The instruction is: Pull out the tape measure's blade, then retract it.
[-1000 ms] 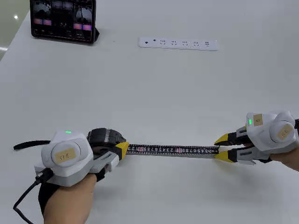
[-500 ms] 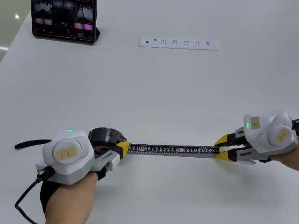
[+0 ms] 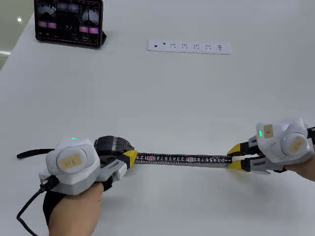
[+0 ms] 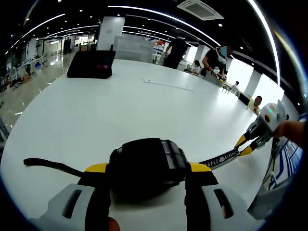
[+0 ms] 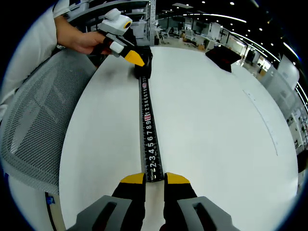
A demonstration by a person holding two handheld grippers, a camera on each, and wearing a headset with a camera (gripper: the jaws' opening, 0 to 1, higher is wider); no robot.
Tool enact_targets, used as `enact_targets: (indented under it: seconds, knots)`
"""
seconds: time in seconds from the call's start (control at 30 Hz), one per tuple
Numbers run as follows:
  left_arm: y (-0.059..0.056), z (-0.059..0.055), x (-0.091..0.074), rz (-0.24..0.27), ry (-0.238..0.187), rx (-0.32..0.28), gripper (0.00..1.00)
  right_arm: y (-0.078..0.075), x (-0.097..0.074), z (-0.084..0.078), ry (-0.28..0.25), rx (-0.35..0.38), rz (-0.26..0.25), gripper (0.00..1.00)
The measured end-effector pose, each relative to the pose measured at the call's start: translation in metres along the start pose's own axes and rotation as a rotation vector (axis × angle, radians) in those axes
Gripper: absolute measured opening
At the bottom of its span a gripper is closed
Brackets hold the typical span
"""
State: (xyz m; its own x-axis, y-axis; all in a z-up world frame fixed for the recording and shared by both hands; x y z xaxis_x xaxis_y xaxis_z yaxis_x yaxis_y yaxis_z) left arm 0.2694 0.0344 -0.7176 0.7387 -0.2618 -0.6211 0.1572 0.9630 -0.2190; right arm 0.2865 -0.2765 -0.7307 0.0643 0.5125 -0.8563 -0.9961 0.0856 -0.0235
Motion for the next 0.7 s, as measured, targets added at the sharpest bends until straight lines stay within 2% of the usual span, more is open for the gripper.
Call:
enact_targets:
  seconds: [0.3,0.7]
  knots:
    - [0.0010,0.0000,0.0011,0.000,0.017,0.006,0.56,0.0000,-0.0004,-0.0005,0.004,0.002,0.005,0.10]
    - [0.0019,-0.0003,0.0010,-0.008,0.018,0.005,0.55,-0.0001,0.0003,0.0035,0.002,0.003,0.006,0.09]
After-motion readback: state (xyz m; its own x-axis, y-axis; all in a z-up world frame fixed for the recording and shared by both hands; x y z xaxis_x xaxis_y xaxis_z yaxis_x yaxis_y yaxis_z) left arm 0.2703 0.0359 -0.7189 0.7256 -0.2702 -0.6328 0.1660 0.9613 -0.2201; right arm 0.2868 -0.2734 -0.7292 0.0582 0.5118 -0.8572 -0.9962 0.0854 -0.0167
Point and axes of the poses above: the centre of the closed fingertips' face, and the gripper's own axes: x roughly forward along the fingers, y roughly to its left, z roughly out of its top, the point moved 5 cm from there along -x, roughly backward along the fingers, and after that the axes turned 1 degree about y, right-handed, at the moved point
